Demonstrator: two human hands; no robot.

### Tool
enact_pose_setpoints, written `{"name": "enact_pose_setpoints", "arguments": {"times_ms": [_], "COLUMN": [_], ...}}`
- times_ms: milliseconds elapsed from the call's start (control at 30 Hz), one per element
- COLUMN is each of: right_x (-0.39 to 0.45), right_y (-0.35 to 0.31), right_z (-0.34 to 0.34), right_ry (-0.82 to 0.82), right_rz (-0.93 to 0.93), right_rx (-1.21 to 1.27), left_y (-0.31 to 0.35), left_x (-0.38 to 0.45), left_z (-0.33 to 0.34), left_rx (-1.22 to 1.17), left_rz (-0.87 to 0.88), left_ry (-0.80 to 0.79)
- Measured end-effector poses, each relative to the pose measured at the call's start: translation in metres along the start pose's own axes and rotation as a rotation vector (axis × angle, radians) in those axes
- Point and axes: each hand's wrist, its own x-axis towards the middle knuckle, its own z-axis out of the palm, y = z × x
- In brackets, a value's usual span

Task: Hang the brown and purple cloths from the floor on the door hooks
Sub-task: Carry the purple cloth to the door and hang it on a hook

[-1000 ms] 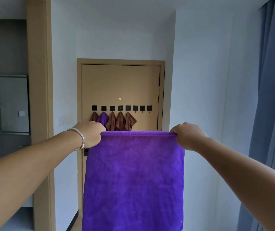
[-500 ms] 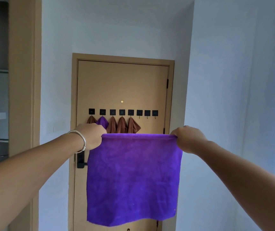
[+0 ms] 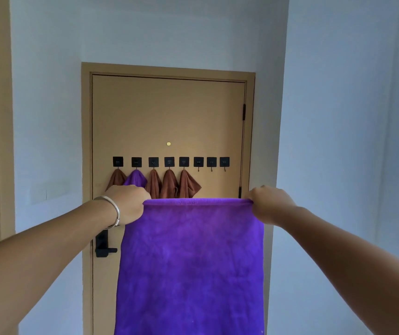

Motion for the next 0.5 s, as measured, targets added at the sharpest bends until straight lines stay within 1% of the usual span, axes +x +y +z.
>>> {"name": "enact_pose_setpoints", "arguments": {"times_ms": [300,500], "right_x": [0.11,0.167], "right_y": [0.08,0.107], "right_z": [0.064,0.116], "right_ry": [0.0,-0.015], "right_rz": [0.027,0.026], "right_rx": [0.012,0.026], "left_y": [0.028,0.032], "left_x": [0.139,0.206], "left_z": [0.038,0.073], "left_rx": [-0.01,0.011], "left_rz": [-0.026,-0.045], "left_ry": [-0.002,-0.027]}}
